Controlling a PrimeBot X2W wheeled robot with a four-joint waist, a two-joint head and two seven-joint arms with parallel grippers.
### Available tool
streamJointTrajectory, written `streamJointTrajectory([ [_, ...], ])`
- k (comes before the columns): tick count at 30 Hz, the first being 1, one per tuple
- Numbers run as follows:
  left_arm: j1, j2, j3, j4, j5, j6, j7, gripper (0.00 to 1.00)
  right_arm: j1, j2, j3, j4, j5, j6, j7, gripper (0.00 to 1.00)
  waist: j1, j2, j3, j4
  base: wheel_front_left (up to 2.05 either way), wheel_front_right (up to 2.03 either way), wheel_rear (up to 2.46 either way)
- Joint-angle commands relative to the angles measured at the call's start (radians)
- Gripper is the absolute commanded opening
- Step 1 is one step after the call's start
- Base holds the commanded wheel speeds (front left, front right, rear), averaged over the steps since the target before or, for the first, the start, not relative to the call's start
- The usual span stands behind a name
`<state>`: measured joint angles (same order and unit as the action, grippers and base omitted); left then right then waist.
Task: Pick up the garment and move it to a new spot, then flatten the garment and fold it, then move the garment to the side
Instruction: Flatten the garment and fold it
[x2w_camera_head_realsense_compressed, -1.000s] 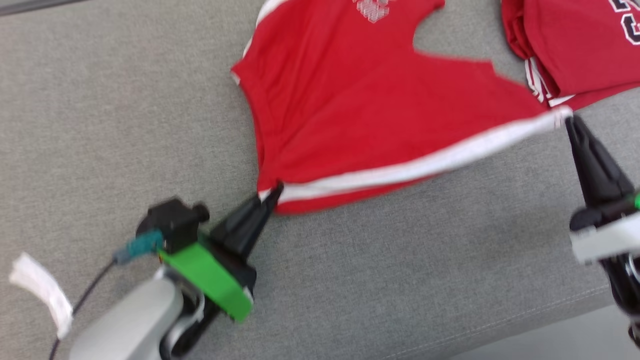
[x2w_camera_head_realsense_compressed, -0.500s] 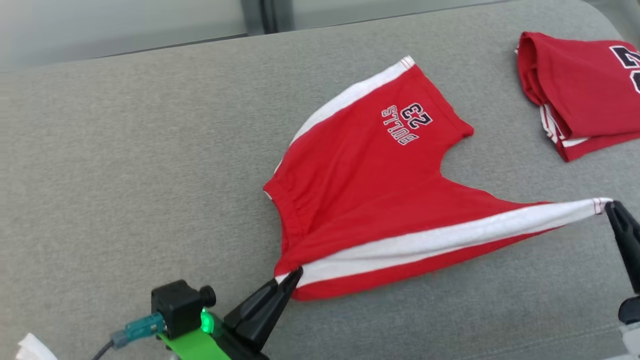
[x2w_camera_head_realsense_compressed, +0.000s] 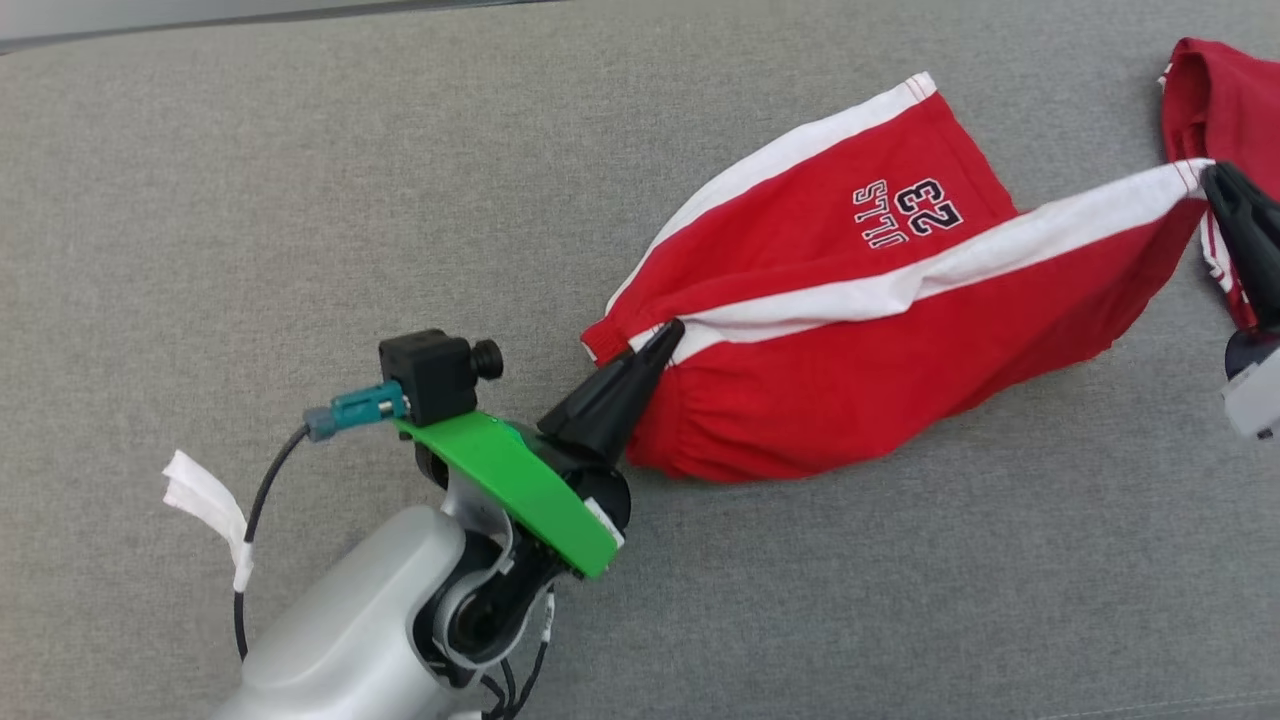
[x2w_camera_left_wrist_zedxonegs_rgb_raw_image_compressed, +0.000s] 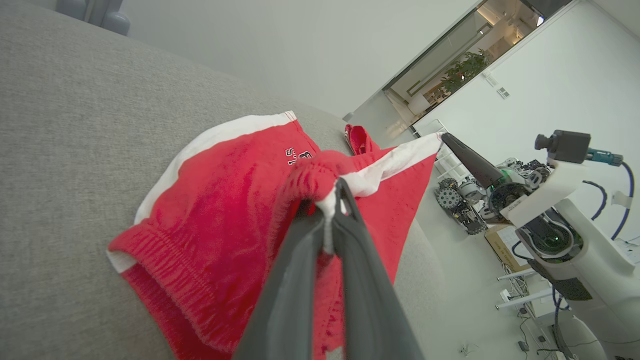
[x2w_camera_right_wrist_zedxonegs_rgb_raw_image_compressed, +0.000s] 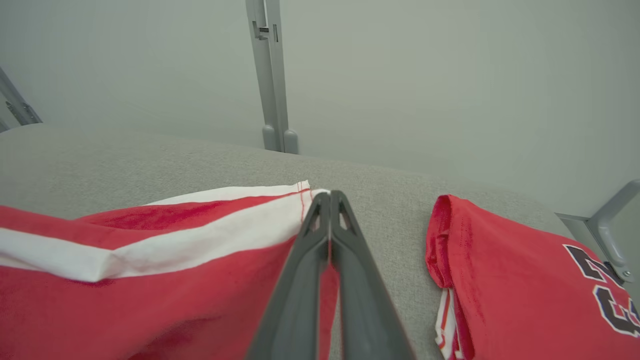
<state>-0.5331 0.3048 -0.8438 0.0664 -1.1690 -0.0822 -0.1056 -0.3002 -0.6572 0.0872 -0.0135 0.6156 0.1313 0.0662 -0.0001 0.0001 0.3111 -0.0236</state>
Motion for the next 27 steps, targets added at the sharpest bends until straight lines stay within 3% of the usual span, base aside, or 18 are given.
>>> streamJointTrajectory([
  [1, -0.031, -0.007, 0.021, 0.028, -0.025, -0.007, 0.003, 0.0, -0.049, -0.019, 0.015, 0.031, -0.018, -0.002, 0.01, 0.0, 0.0001, -0.0001, 0.047, 0.032, 0.0, 0.0, 0.0],
  [10, -0.165, -0.051, 0.041, 0.213, -0.029, -0.026, 0.022, 0.0, -0.335, -0.055, 0.189, 0.243, -0.072, -0.002, 0.053, 0.0, 0.0001, -0.0001, 0.103, 0.078, 0.0, 0.0, 0.0],
  [23, -0.286, -0.109, -0.014, 0.371, 0.0, -0.046, 0.043, 0.0, -0.592, -0.065, 0.428, 0.507, -0.033, -0.002, -0.019, 0.0, 0.0001, -0.0001, 0.127, 0.126, 0.0, 0.0, 0.0],
  [24, -0.293, -0.112, -0.018, 0.378, 0.004, -0.047, 0.038, 0.08, -0.602, -0.063, 0.443, 0.518, -0.025, -0.002, -0.03, 0.0, 0.0001, -0.0001, 0.127, 0.127, 0.0, 0.0, 0.0],
  [25, -0.298, -0.115, -0.021, 0.388, 0.007, -0.048, 0.03, 0.38, -0.611, -0.056, 0.463, 0.527, -0.011, -0.002, -0.048, 0.0, 0.0001, -0.0001, 0.127, 0.128, 0.0, 0.0, 0.0],
  [26, -0.301, -0.117, -0.023, 0.396, 0.009, -0.048, 0.022, 0.47, -0.619, -0.054, 0.471, 0.541, 0.0, -0.002, -0.064, 0.0, 0.0001, -0.0001, 0.126, 0.127, 0.0, 0.0, 0.0],
  [27, -0.303, -0.118, -0.026, 0.405, 0.01, -0.048, 0.016, 0.89, -0.627, -0.053, 0.485, 0.551, 0.011, -0.002, -0.083, 0.46, 0.0001, -0.0001, 0.125, 0.126, 0.0, 0.0, 0.0],
])
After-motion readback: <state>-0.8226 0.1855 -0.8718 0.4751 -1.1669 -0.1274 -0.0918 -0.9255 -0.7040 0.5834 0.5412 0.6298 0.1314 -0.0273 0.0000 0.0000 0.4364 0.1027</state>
